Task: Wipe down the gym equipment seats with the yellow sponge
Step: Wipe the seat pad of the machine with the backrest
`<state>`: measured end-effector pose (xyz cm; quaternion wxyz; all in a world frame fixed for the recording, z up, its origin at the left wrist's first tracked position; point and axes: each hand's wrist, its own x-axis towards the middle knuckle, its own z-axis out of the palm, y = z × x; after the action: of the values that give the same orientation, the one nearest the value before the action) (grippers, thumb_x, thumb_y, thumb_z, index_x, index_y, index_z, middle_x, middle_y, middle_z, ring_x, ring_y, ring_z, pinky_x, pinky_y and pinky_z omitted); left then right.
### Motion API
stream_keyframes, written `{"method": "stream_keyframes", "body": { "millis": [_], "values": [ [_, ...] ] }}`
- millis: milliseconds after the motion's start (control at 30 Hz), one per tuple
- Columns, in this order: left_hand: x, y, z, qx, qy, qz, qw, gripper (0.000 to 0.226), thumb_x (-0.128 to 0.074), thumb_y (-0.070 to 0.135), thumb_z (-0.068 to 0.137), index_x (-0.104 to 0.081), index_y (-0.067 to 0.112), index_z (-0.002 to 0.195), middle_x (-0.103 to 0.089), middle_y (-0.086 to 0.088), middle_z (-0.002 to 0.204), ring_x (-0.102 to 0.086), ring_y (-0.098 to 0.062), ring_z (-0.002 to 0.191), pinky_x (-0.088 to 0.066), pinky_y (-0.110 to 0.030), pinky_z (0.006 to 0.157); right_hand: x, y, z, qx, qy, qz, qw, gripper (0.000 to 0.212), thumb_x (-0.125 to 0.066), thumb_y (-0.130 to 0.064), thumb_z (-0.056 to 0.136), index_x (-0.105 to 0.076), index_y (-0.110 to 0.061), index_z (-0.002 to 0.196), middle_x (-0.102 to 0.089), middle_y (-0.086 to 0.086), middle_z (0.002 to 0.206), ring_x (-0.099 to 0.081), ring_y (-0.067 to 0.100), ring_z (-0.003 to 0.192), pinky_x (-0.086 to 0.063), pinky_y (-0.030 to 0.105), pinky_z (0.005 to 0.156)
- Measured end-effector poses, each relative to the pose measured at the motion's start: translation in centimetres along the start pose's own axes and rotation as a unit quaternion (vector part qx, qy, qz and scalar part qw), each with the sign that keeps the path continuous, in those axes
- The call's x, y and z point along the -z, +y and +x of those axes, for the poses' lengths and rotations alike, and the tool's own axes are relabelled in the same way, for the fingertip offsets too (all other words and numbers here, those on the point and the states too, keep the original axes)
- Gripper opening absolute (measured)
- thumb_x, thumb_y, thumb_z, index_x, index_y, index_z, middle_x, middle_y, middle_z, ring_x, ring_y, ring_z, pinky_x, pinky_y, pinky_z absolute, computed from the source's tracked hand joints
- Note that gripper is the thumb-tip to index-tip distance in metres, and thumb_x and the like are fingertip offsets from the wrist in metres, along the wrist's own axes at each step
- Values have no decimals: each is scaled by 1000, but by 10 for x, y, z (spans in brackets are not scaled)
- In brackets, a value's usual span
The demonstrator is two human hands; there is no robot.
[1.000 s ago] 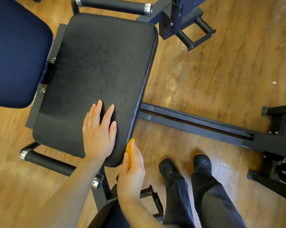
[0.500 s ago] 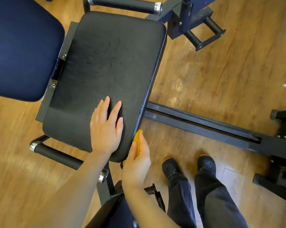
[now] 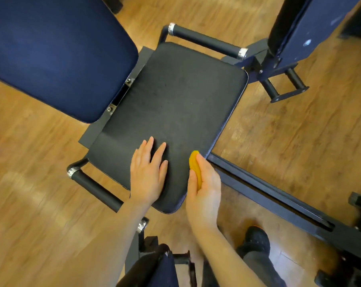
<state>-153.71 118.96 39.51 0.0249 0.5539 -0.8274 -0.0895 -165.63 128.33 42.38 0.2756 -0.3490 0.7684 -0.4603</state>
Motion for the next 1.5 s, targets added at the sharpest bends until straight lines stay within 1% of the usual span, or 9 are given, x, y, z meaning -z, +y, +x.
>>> {"method": "stream_keyframes", "body": {
  "millis": [167, 400, 533, 633, 767, 867, 1133, 1333, 1500],
  "values": [
    [19, -17, -4, 102, 35, -33, 994, 45, -36, 36, 102, -43, 22, 144, -32, -7, 155, -23, -26, 144, -15, -41, 116, -25, -35, 65, 137, -91, -93, 982, 39, -53, -16, 97, -53, -17, 136, -54, -2, 138, -45, 17, 123, -35, 28, 105],
    [22, -28, 6, 192, 48, -59, 978, 44, -45, 31, 100, -42, 24, 144, -31, -6, 155, -23, -25, 145, -17, -41, 116, -82, -47, 121, 263, -185, -218, 921, 40, -61, -13, 92, -57, -10, 132, -58, 9, 133, -53, 30, 117, -50, 43, 93],
    [22, -21, 19, 232, 44, -88, 968, 45, -46, 30, 100, -42, 22, 144, -32, -7, 155, -24, -25, 145, -16, -40, 117, -84, -44, 128, 304, -279, -296, 862, 45, -55, -38, 94, -54, -16, 134, -51, 4, 140, -46, 26, 126, -48, 43, 91],
    [25, -12, 34, 258, 53, -106, 959, 45, -40, 33, 100, -44, 21, 143, -36, -8, 153, -29, -27, 143, -16, -41, 116, -73, -50, 145, 250, -334, -242, 876, 52, -40, -40, 99, -38, -16, 145, -43, 2, 147, -39, 20, 133, -37, 34, 104],
    [37, 11, 64, 316, 82, -157, 932, 54, -24, 44, 98, -43, 23, 143, -38, -6, 151, -32, -26, 140, -25, -45, 112, -69, -55, 190, 273, -294, -251, 881, 42, -45, -24, 100, -46, -10, 139, -49, 7, 142, -44, 24, 131, -38, 39, 104],
    [42, 31, 81, 355, 83, -203, 909, 51, -38, 41, 99, -35, 26, 147, -36, -1, 150, -31, -19, 138, -29, -41, 109, -75, -52, 224, 298, -238, -310, 871, 39, -50, -20, 97, -52, -9, 134, -51, 10, 141, -41, 29, 134, -39, 48, 101],
    [30, 62, 100, 459, 64, -275, 842, 58, -65, 38, 89, -44, 23, 141, -30, 5, 150, -30, -17, 134, -32, -29, 109, -77, -28, 258, 340, -261, -385, 817, 40, -55, -21, 94, -54, -8, 133, -46, 14, 144, -37, 32, 135, -37, 52, 102],
    [28, 42, 90, 479, 83, -309, 818, 56, -65, 25, 91, -43, 24, 143, -32, 7, 148, -31, 0, 124, -10, 6, 95, -86, -34, 244, 381, -290, -349, 805, 36, -55, -19, 95, -56, -11, 130, -47, 13, 143, -38, 31, 135, -33, 52, 105],
    [43, -15, 58, 513, 183, -271, 794, 47, -68, 10, 87, -56, 13, 132, -45, -2, 141, -42, -19, 127, -25, -15, 104, -119, -50, 209, 446, -340, -303, 770, 41, -35, -29, 98, -56, -14, 130, -49, 9, 142, -40, 27, 134, -36, 49, 104]
  ]
}}
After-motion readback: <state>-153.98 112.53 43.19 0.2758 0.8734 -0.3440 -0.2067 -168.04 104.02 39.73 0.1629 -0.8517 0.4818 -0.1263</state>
